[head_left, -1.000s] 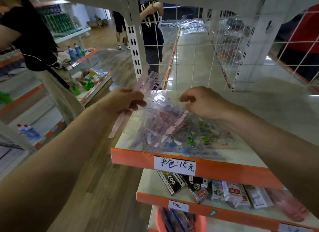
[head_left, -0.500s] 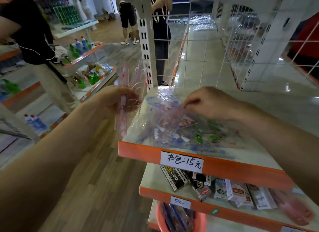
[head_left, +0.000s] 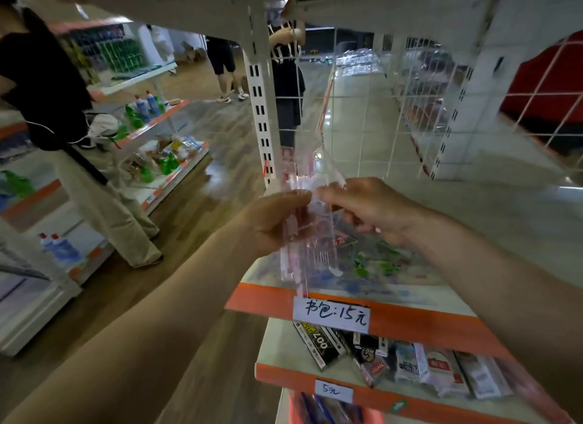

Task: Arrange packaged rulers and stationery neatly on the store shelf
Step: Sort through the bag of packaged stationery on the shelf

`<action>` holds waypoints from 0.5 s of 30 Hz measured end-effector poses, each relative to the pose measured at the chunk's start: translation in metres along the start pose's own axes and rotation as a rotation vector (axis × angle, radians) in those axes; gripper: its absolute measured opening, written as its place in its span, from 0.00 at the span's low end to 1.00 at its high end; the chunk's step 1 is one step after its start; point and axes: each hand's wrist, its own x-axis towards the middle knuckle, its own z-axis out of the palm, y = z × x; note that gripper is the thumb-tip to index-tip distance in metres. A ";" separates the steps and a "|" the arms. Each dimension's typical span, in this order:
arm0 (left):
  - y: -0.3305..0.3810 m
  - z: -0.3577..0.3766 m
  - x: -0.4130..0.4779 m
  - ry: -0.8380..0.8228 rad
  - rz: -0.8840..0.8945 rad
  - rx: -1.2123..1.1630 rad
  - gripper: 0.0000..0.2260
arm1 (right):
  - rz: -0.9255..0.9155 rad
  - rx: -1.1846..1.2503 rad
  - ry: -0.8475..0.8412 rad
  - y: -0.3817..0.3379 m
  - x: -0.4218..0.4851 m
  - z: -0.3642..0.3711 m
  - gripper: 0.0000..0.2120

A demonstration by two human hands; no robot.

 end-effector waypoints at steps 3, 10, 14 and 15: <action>0.002 0.008 -0.003 -0.052 -0.041 -0.031 0.07 | -0.022 0.013 0.027 0.004 -0.001 0.004 0.07; 0.015 0.011 -0.005 -0.074 -0.020 -0.242 0.17 | -0.110 -0.383 0.074 -0.025 0.004 0.005 0.07; 0.024 0.025 0.003 -0.152 0.049 -0.238 0.32 | -0.202 -0.797 0.020 -0.060 0.010 0.033 0.08; 0.027 0.025 0.003 -0.148 0.078 -0.201 0.30 | -0.227 -0.877 0.012 -0.066 0.011 0.037 0.08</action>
